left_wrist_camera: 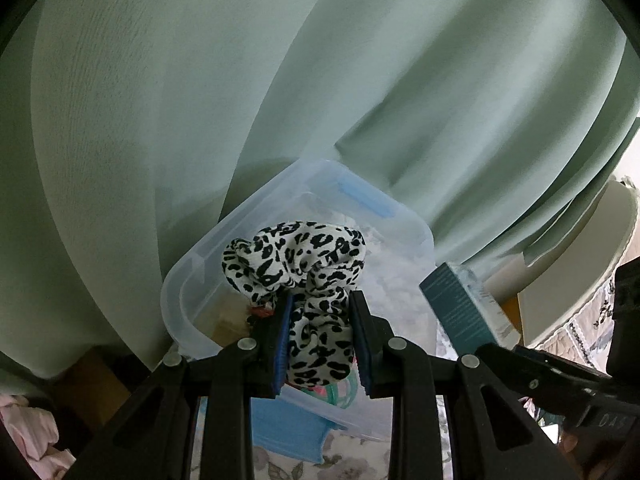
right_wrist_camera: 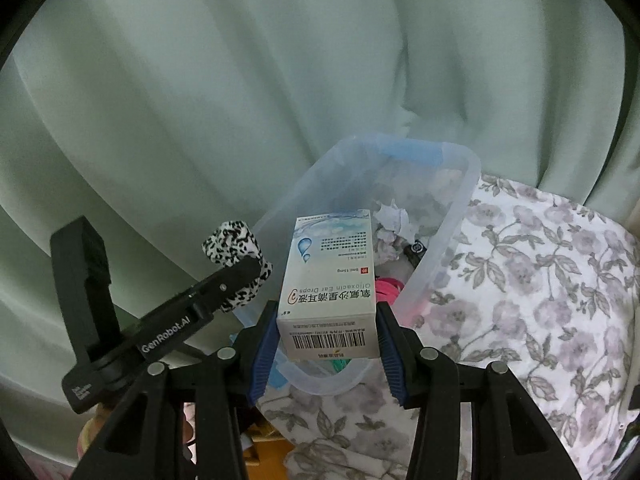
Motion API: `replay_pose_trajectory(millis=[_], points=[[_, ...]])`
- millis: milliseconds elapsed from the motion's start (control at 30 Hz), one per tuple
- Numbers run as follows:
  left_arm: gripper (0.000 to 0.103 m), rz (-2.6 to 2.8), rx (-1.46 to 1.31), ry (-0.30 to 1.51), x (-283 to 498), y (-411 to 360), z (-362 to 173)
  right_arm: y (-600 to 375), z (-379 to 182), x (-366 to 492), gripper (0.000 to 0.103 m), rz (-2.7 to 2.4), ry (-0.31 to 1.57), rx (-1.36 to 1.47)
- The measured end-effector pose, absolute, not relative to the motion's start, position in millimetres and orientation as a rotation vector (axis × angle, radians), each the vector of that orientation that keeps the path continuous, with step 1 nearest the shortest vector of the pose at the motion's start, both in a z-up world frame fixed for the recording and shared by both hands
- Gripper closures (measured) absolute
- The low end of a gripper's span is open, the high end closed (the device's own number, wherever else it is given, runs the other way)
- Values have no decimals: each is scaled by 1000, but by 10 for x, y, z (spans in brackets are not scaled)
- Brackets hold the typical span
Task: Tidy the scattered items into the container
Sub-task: 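Lift and carry the scrunchie with the left tool while the right tool carries the medicine box to the box, then open the left tool to drop the scrunchie while the right tool drops the medicine box into the box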
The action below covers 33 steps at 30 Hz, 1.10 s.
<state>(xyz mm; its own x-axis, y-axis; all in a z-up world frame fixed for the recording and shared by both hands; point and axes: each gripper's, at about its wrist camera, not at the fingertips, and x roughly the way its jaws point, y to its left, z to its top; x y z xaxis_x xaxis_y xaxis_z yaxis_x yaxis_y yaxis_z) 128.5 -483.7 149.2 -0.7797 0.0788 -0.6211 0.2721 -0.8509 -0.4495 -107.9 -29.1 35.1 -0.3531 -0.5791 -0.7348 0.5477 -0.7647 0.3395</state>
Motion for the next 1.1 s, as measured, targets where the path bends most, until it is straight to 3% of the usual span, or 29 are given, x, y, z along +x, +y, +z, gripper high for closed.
replay_pose_trajectory(millis=[233, 300, 400, 633, 1100], points=[[73, -2768, 1016, 806, 1539, -5146, 1669, -379, 272, -1147, 51, -2135, -20, 1213], [62, -2772, 1023, 794, 1626, -5291, 1756, -389, 272, -1159, 51, -2141, -17, 1209], [54, -2780, 1018, 789, 1768, -5489, 1862, -388, 287, -1164, 51, -2150, -20, 1198], [44, -2781, 1023, 780, 2080, -5324, 1900, -383, 314, -1140, 51, -2151, -12, 1216], [27, -2793, 1059, 703, 1881, -4700, 1556, -271, 189, -1123, 47, -2163, -13, 1267]])
